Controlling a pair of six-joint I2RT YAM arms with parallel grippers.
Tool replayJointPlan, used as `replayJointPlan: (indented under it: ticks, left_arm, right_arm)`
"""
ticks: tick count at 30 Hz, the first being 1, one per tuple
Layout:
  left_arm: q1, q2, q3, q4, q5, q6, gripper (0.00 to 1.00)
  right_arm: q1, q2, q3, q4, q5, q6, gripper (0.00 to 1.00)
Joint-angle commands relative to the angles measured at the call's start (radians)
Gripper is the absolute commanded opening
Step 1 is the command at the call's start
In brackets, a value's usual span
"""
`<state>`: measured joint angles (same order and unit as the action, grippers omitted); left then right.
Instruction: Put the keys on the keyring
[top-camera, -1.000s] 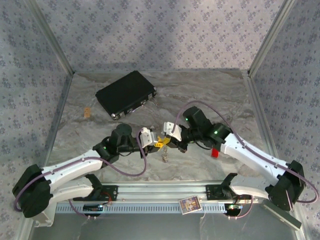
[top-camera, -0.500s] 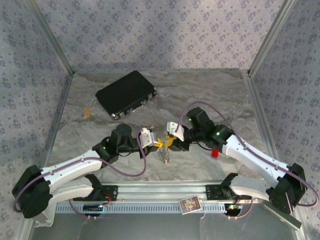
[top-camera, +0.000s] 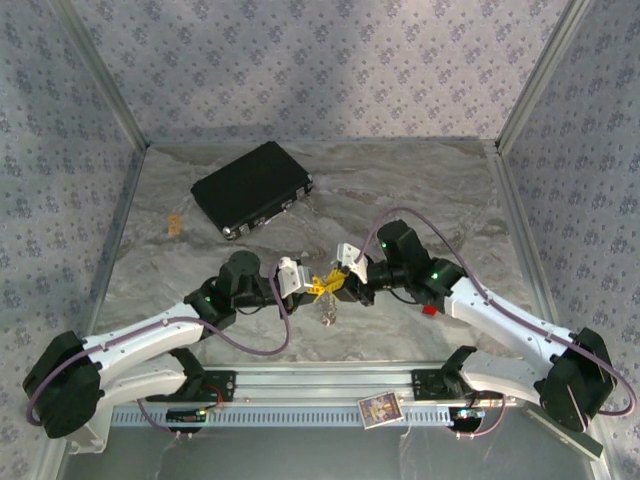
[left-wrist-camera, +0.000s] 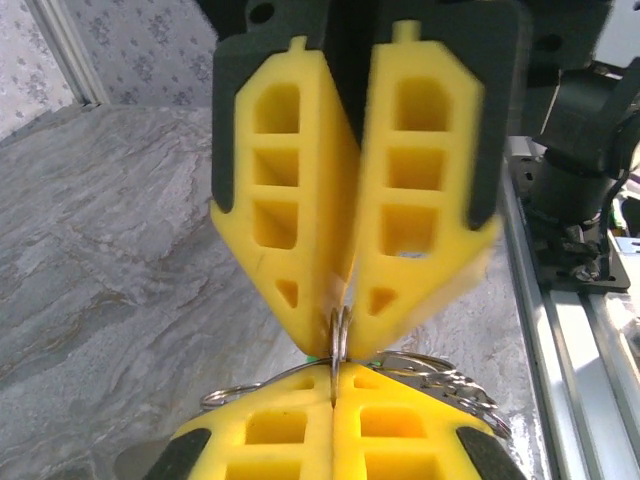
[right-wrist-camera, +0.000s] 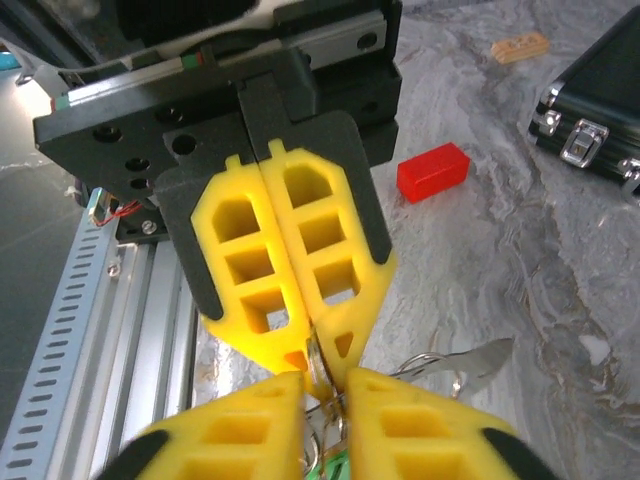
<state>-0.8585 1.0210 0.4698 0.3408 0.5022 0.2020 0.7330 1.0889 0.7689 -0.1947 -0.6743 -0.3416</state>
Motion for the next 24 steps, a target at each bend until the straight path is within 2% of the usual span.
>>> replayJointPlan:
  ticks: [1, 2, 5, 7, 14, 21, 24]
  left_arm:
    - [-0.002, -0.016, 0.003, 0.070, 0.030, -0.015, 0.00]
    - [-0.001, -0.015, 0.005, 0.066, 0.026, -0.014, 0.00]
    - [-0.001, -0.018, 0.013, 0.043, -0.004, -0.015, 0.18]
    - [-0.002, -0.025, 0.021, 0.013, -0.018, -0.004, 0.23]
    - [-0.001, -0.029, 0.077, -0.114, -0.020, 0.059, 0.18]
    - [-0.002, -0.014, 0.091, -0.107, -0.010, 0.058, 0.10]
    - [-0.002, -0.010, 0.092, -0.102, -0.007, 0.060, 0.02]
  right_arm:
    - [0.002, -0.003, 0.006, 0.006, -0.039, 0.009, 0.03]
    - [0.000, -0.001, 0.014, -0.007, -0.041, -0.003, 0.00]
    - [0.004, 0.003, 0.058, -0.085, -0.028, -0.047, 0.00]
    - [0.010, 0.006, 0.091, -0.147, 0.005, -0.085, 0.00]
    - [0.069, 0.065, 0.227, -0.368, 0.160, -0.222, 0.00]
    - [0.113, 0.104, 0.281, -0.402, 0.199, -0.262, 0.00]
    - [0.115, 0.109, 0.285, -0.402, 0.192, -0.263, 0.00]
